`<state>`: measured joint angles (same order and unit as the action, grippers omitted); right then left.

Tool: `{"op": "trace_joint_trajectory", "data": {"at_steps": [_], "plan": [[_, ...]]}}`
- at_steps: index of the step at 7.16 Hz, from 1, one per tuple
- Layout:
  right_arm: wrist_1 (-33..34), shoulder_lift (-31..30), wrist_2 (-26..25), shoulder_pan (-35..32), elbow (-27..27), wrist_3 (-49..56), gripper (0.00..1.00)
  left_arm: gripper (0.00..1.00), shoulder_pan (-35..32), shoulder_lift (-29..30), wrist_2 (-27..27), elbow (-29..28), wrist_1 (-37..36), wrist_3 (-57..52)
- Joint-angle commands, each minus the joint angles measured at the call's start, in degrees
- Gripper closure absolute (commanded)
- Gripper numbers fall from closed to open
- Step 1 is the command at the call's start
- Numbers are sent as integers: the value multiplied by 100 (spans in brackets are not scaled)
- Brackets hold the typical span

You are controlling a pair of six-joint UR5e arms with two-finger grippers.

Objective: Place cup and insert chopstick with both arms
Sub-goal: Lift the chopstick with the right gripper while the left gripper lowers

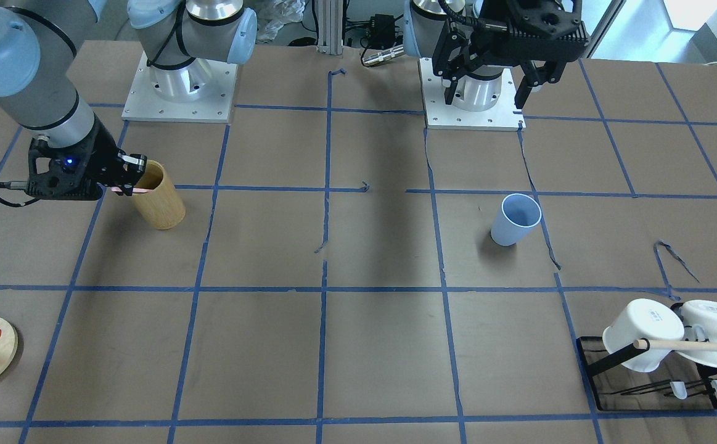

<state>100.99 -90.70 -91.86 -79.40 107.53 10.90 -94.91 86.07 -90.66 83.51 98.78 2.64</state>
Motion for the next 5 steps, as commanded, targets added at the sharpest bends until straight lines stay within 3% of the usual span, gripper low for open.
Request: {"op": "trace_joint_trajectory", "data": {"at_steps": [1, 3, 5], "plan": [[-462, -35, 36, -14, -388, 0, 100, 0, 120, -29, -387, 513, -8, -18], [-1113, -9, 37, -23, -1037, 0, 100, 0, 453, -3, -505, 1531, -278, 8], [-1895, 17, 54, -23, -1749, -9, 100, 0, 788, -29, -714, 2726, -1434, -621]]}}
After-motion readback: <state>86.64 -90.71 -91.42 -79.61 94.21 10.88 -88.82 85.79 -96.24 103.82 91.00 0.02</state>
